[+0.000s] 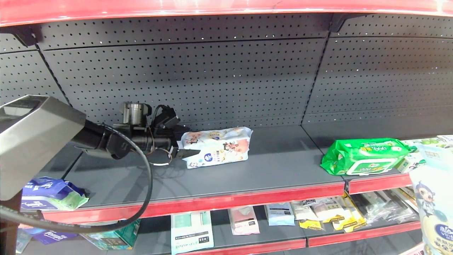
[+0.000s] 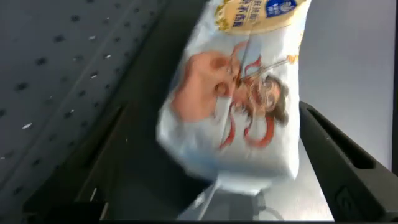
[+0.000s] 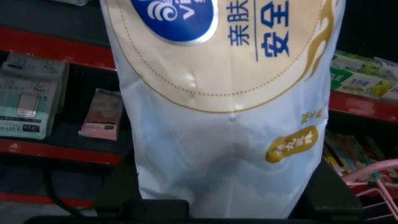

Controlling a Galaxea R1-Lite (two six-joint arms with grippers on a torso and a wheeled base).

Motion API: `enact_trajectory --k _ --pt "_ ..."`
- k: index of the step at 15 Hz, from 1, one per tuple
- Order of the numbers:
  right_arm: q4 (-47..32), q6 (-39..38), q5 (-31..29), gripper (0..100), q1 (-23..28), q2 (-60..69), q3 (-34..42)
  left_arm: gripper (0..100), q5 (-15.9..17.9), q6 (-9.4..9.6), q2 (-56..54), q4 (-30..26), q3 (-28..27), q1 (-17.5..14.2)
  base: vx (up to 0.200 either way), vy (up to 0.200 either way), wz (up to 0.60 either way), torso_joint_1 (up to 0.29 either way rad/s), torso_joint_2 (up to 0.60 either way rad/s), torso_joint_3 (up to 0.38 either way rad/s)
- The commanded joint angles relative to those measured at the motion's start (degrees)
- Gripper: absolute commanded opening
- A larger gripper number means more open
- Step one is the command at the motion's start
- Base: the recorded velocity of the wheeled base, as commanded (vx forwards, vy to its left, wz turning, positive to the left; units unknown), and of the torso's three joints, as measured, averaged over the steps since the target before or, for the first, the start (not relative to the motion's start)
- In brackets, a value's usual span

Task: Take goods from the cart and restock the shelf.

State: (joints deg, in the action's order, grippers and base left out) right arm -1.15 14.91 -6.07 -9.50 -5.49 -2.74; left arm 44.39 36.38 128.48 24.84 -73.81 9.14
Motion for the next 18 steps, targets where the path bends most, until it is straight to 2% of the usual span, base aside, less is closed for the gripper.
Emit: enact_trajectory --k 1,5,6,7,8,9,13,14,18 --pt "0.0 0.0 0.0 0 0.0 -0.1 0.0 100 0.0 0.01 1.7 0.0 -0.6 0.5 0.0 0.0 0.0 0.0 0.0 0.0" --pt "0.0 0.0 0.0 0 0.0 -0.1 0.0 100 1.9 -0.52 4.0 -0.1 -3.4 2.1 0.0 0.0 0.0 0.0 0.0 0.0" --pt "0.0 0.0 0.0 0 0.0 -0.1 0.0 100 1.9 -1.57 4.7 -0.1 -4.9 2.6 0.0 0.0 0.0 0.0 0.0 0.0" --pt "0.0 0.0 0.0 0 0.0 -0.1 0.0 100 1.9 -1.84 4.8 -0.1 -5.1 2.7 0.0 0.0 0.0 0.0 0.0 0.0" --pt "0.0 0.0 0.0 0 0.0 -0.1 0.0 100 1.9 -3.15 5.1 -0.1 -6.3 3.2 0.0 0.0 0.0 0.0 0.0 0.0" --pt "0.0 0.0 0.0 0 0.0 -0.1 0.0 100 1.9 -3.51 5.1 -0.1 -6.4 3.5 0.0 0.0 0.0 0.0 0.0 0.0" --pt "0.0 0.0 0.0 0 0.0 -0.1 0.0 100 1.4 -3.51 5.5 -0.1 -6.3 3.7 0.0 0.0 0.0 0.0 0.0 0.0" --pt "-0.1 0.0 0.0 0 0.0 -0.1 0.0 0 1.4 -3.51 5.5 -0.1 -6.2 3.7 0.0 0.0 0.0 0.0 0.0 0.0" --pt "0.0 0.0 0.0 0 0.0 -0.1 0.0 0 2.2 -3.15 5.3 -0.1 -5.4 4.1 0.0 0.0 0.0 0.0 0.0 0.0"
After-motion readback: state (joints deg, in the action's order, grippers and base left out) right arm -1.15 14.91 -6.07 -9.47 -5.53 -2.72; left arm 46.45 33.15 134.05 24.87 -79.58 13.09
